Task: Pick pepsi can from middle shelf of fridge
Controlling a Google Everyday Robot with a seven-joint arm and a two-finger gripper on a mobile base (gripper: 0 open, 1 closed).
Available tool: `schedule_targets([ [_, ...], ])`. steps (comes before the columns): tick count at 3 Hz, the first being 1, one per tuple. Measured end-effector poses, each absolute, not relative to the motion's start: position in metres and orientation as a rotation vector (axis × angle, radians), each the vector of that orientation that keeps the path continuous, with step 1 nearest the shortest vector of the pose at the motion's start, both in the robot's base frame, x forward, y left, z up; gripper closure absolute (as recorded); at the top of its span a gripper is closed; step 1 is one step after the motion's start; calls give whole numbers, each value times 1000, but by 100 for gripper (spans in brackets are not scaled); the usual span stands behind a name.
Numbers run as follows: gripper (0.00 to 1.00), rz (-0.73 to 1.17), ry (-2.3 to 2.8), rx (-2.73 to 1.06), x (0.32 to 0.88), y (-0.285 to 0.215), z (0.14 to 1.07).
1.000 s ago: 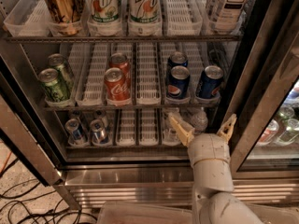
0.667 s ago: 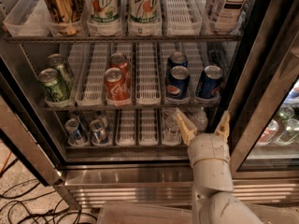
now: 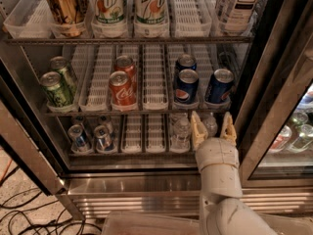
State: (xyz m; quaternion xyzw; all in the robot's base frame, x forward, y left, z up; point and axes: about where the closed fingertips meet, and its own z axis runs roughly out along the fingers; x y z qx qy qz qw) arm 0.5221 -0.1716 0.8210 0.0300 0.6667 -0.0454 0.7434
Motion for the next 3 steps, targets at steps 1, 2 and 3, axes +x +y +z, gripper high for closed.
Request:
schedule_targets([
  [1, 31, -103, 1448, 71, 537, -172, 825],
  [2, 31, -101, 1438, 82, 556, -173, 830],
  [3, 30, -105, 1431, 104, 575, -178, 835],
])
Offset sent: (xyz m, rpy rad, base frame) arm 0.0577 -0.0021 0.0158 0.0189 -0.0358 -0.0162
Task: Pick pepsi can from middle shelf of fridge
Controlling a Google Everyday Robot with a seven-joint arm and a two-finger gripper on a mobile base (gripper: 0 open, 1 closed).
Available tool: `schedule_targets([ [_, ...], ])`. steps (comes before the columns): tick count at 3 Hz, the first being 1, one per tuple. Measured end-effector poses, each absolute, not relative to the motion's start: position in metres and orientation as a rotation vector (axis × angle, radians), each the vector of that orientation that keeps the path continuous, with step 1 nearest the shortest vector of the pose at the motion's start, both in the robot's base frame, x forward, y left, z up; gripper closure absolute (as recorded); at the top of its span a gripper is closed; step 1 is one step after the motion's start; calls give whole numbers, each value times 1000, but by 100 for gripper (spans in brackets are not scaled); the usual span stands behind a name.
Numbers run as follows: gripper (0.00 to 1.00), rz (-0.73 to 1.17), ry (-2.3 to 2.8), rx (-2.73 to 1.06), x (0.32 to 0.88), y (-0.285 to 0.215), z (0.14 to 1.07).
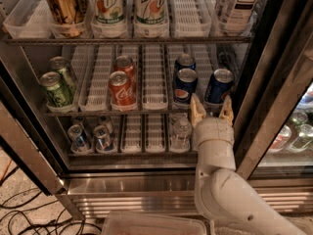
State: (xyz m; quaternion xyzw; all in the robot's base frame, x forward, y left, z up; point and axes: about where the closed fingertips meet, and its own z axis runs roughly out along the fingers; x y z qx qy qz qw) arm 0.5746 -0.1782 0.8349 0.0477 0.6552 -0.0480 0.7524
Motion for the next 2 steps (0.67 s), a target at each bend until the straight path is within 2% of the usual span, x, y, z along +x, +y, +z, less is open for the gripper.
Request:
schedule_targets([
  [2, 30, -126, 1439, 150, 602, -190, 833],
])
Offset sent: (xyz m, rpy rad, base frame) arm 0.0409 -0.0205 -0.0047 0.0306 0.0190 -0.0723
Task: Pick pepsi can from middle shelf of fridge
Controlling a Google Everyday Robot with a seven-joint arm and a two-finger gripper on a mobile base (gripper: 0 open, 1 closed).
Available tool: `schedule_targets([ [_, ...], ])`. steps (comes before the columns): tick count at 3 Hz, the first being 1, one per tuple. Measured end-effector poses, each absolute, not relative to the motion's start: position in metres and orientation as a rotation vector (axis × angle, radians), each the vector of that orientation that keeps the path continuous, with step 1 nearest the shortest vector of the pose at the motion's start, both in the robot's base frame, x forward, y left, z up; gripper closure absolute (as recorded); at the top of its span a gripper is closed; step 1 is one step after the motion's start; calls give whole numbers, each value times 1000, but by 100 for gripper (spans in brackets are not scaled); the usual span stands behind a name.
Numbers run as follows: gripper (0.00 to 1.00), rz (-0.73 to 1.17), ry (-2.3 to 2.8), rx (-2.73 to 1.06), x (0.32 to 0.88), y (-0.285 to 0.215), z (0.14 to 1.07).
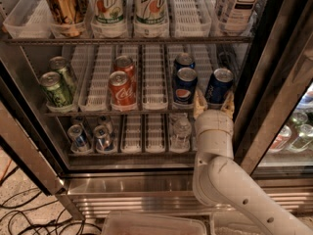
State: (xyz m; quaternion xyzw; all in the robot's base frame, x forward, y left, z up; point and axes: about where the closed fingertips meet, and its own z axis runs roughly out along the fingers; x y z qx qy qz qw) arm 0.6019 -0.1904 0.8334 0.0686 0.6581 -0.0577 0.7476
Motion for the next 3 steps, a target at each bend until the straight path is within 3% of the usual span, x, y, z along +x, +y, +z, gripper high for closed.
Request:
schedule_targets([
  [3, 25, -202, 1432, 197, 637, -212, 835],
])
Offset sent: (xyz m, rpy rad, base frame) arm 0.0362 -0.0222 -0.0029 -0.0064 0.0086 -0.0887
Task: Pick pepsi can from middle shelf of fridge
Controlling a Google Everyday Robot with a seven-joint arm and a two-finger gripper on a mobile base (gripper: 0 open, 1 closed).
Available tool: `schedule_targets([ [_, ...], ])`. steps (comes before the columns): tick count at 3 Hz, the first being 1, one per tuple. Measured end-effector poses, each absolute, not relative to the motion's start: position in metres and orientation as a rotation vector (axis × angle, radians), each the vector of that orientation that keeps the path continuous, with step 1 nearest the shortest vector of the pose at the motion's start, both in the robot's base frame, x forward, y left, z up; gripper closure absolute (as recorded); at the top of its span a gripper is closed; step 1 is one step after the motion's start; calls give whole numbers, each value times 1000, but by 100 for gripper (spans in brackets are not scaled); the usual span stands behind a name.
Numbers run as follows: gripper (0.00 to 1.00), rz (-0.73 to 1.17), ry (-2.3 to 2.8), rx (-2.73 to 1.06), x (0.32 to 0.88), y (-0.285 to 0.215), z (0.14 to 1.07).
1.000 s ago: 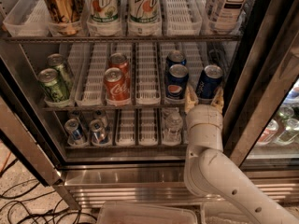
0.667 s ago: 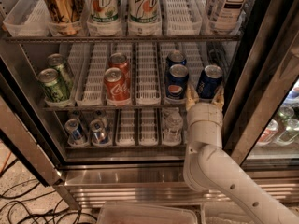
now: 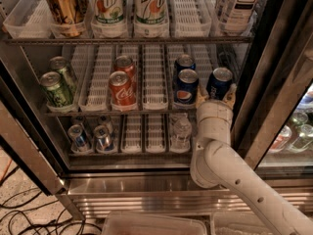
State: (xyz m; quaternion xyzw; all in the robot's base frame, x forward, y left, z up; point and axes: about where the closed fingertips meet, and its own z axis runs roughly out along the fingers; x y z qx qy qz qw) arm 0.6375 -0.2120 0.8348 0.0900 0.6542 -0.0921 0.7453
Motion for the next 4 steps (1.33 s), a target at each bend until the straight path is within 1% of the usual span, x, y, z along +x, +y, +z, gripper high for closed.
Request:
schedule_targets([
  [1, 51, -202, 1432, 198, 638, -212, 835],
  [3, 97, -202, 1432, 199, 638, -212, 835],
  [4, 100, -202, 1432, 198, 638, -212, 835],
])
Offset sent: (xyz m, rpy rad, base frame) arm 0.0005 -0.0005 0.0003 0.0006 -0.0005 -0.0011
